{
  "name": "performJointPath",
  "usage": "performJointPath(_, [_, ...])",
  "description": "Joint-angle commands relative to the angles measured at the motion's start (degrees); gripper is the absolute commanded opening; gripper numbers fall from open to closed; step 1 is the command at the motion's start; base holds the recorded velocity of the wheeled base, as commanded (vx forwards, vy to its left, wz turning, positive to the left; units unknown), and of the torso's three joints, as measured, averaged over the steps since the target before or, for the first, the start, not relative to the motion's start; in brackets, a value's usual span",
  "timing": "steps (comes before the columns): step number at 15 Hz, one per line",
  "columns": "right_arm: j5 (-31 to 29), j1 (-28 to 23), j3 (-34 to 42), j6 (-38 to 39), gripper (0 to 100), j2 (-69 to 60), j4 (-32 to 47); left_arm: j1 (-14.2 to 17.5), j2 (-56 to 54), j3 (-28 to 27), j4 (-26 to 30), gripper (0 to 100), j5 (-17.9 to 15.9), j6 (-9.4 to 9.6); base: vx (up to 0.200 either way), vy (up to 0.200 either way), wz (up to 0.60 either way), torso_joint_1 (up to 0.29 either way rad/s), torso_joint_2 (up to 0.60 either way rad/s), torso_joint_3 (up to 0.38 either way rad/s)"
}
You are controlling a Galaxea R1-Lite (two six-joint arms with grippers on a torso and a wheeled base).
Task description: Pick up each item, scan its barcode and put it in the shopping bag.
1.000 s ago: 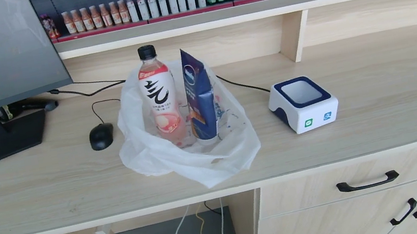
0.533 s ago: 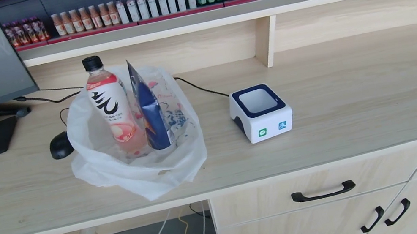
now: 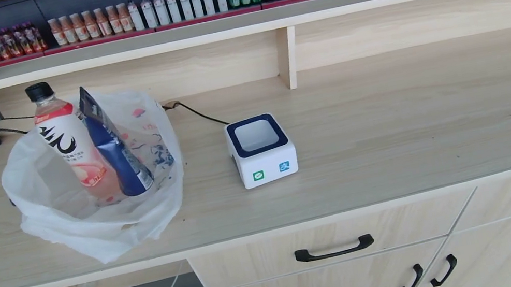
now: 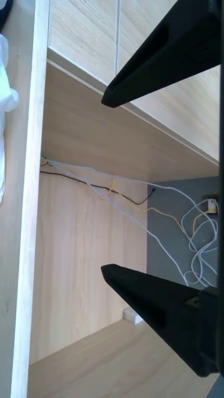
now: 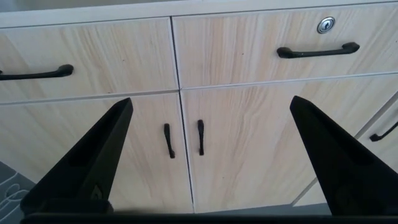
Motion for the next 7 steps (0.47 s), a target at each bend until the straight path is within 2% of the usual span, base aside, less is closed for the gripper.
performJointPath(1, [0.0,0.0,0.0,-0.1,100,0.1,0.0,0.0,0.0,0.0,0.0,100,0.0,0.00,0.000,0.000,0.00,0.000,0.00,0.000])
performJointPath(7, [0.0,0.0,0.0,0.0,100,0.1,0.0,-0.1,0.0,0.0,0.0,100,0.0,0.00,0.000,0.000,0.00,0.000,0.00,0.000])
